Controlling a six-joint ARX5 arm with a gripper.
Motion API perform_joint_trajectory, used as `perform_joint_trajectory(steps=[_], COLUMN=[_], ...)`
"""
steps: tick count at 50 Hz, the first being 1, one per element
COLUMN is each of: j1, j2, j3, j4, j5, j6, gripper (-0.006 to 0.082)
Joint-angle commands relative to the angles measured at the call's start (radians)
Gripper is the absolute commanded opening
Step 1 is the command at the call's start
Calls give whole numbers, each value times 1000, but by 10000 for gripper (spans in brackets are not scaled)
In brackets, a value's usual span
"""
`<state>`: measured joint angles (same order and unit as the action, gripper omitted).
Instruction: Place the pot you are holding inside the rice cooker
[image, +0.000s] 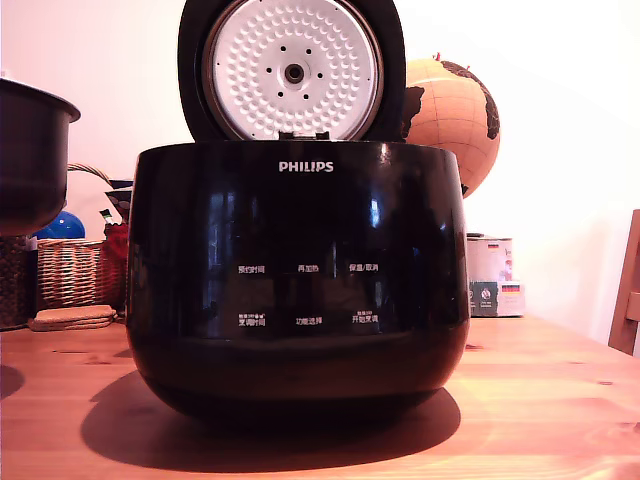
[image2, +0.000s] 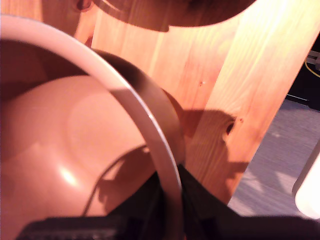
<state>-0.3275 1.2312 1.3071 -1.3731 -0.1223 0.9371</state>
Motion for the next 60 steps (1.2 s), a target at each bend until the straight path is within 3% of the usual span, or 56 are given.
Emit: perform_joint_trajectory(steps=[1, 26, 44, 60], j1=[-2, -4, -97, -214], j2=[-25, -29, -55, -53], j3=[15, 16, 79, 212], j4=[19, 19, 19, 19], j5=[-2, -2, 19, 182], j6=[-31, -30, -42, -59], gripper=[-21, -21, -21, -22])
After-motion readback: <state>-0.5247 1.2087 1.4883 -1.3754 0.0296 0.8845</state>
